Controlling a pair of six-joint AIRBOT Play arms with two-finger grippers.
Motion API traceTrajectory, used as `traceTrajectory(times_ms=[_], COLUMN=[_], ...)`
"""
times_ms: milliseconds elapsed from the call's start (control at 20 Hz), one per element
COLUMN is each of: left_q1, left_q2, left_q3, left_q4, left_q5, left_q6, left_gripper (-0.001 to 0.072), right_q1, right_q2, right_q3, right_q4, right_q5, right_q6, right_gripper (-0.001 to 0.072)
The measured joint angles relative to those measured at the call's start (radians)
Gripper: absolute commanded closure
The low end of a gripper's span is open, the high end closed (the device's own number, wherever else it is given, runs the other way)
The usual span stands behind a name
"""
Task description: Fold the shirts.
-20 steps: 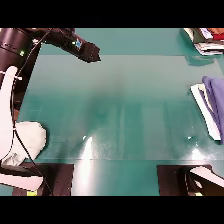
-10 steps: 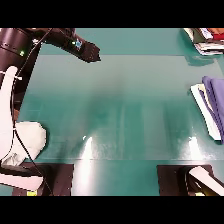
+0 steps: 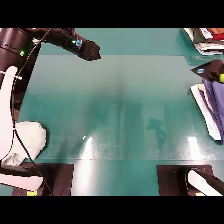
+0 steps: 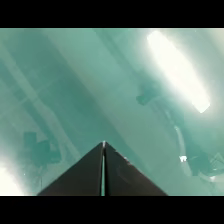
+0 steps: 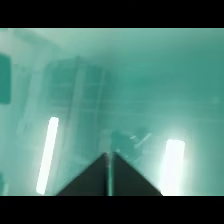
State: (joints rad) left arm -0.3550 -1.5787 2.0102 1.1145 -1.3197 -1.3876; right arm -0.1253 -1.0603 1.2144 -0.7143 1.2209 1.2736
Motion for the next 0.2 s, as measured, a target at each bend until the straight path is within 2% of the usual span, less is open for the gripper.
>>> traceTrajectory(times_ms=[200], left_q1=[0.000], left_q2=[0.000], left_q3=[0.000], left_q4=[0.000], left_q5=[0.003], left_q6=[0.000], left_gripper=[0.0681], right_q1=[0.100], right_q2=[0.000], right_q3=[0.000], right_q4=[0.004], right_q5=[-0.045], right_q6=[0.000], right_gripper=[0.0695])
